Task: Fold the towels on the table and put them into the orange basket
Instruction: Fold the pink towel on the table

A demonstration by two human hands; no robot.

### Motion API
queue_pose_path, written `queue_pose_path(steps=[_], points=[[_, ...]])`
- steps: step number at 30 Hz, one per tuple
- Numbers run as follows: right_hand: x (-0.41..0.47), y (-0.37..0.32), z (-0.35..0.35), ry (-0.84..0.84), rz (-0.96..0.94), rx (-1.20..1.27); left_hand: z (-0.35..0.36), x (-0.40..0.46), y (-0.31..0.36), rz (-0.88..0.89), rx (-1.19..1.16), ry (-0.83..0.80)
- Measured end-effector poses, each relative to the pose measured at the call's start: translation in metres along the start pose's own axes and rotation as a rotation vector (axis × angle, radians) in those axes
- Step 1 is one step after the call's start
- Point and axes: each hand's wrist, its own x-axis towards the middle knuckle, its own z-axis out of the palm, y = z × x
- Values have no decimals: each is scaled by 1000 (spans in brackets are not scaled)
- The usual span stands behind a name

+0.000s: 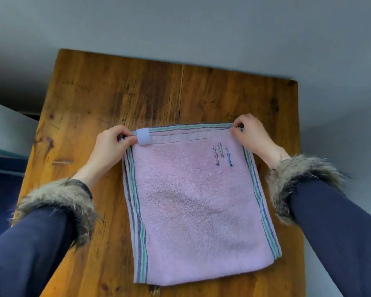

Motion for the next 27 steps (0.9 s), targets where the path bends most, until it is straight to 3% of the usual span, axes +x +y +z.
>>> queue_pose_path(steps=[5,11,15,22,27], points=[[-9,4,-10,-81,-19,-83,-12,0,-2,-44,-77,26],[-44,-6,-44,14,99,422,-29,-16,20,-68,-211,79],[-75,-18,-73,69,129,613,-53,-40,47,14,-223,96],[-136,-44,-126,106,85,717,-105,-89,92,73,-279,140],[-177,-76,-159,276,44,768,-146,-111,114,157,-290,155]])
